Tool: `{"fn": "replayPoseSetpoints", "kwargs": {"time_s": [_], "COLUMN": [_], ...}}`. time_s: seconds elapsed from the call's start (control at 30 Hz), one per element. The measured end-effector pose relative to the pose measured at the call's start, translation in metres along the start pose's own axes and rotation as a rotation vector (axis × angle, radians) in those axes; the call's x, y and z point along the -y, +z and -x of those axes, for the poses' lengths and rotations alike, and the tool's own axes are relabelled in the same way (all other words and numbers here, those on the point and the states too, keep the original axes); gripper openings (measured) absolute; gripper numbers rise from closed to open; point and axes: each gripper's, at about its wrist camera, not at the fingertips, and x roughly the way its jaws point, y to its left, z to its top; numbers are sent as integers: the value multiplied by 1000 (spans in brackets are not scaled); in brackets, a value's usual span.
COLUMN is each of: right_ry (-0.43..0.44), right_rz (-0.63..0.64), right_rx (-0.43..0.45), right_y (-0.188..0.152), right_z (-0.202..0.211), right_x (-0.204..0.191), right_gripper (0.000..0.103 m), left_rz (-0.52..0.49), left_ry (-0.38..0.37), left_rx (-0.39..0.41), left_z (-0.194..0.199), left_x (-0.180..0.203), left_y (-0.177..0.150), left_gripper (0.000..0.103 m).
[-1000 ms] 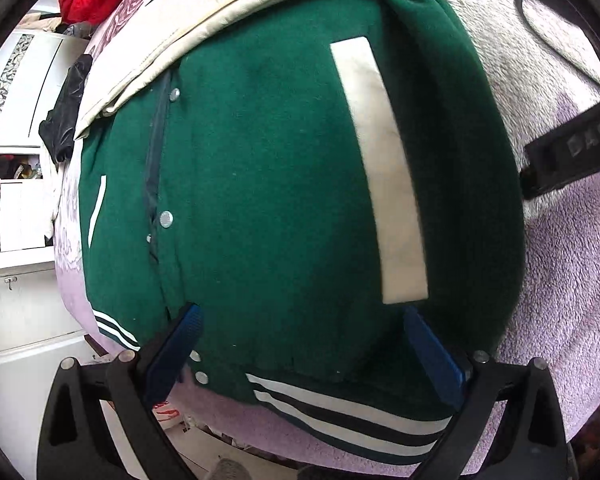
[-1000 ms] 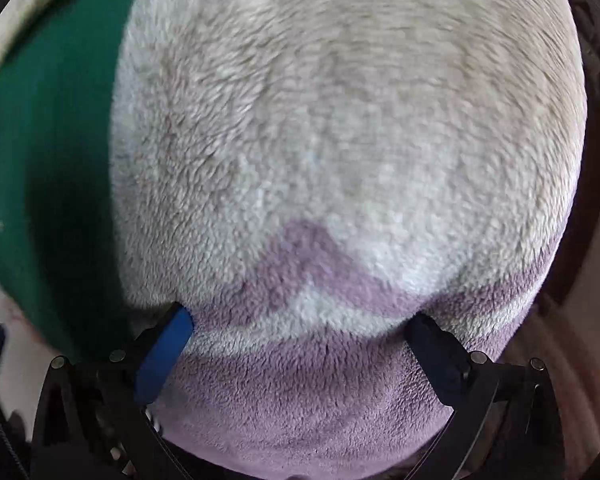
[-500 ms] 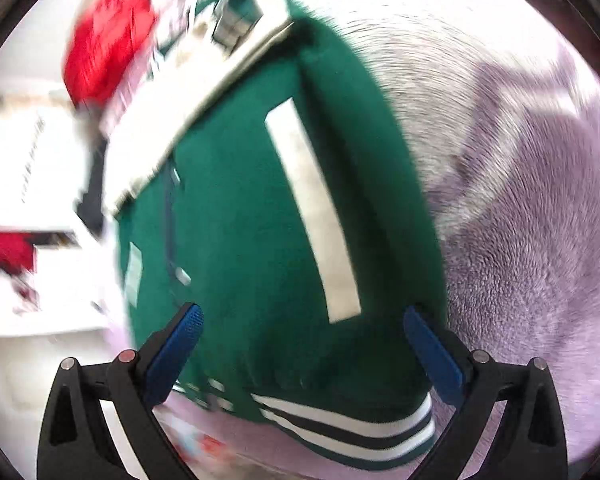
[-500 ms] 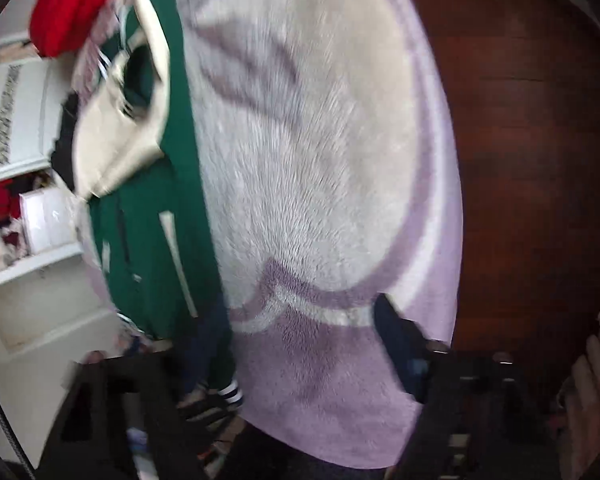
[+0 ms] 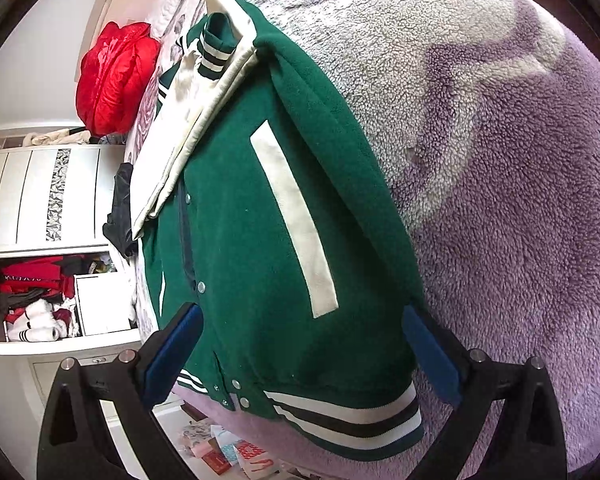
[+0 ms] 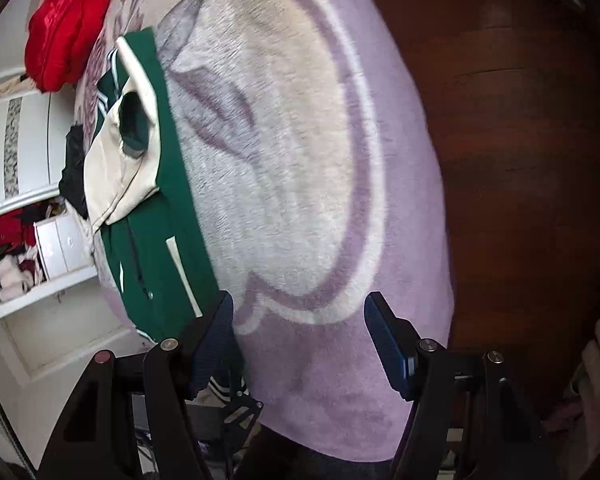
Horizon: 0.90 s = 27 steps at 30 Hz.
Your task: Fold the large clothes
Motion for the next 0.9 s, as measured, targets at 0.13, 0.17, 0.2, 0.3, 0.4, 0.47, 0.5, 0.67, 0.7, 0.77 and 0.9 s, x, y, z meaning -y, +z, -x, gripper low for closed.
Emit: {"fn": "replayPoseSetpoints", "kwargs": {"time_s": [0.13, 0.17, 0.2, 0.3, 0.4, 0.47, 0.5, 0.67, 0.7, 0.77, 0.9], "right_ry": [-6, -6, -5, -13, -20, -23, -24, -13, -9, -9, -9], "right_rz": [29, 33, 38, 37, 46, 47, 46, 52, 58, 71, 63], "right_rx": [-16, -20, -25, -28, -31, -32, -32, -39, -43, -49, -55], "right_y": [5, 5, 6, 2, 1, 0, 0, 1, 3, 4, 8], "right_z": [-17, -19, -22, -24, -29, -32, -34, -44, -49, -52, -58], "right_x": [-12, -13, -15, -12, -19, -24, -26, -38, -43, -47, -48], "right_gripper": [70, 70, 70, 70, 70, 70, 70, 70, 70, 70, 70], "left_rz": [-10, -3, -1, 10, 15, -1, -4, 19, 39, 70, 123], "left_ry": [7, 5, 7, -1, -19, -33, -38, -47, -46, -29, -97], "left_rx": [-5, -8, -7, -27, -43, -59, -66, -114, -116, -108, -129], "left_z": [1, 1, 3, 4, 6, 3, 0, -33, -37, -44, -74], "left_x": [5, 4, 5, 6, 10, 21, 24, 25, 19, 6, -17], "left_y": [-3, -4, -5, -7, -13, -19, -20, -15, -12, -6, 2], "left_gripper": [101, 101, 101, 101, 101, 101, 101, 103, 103, 103, 103]}}
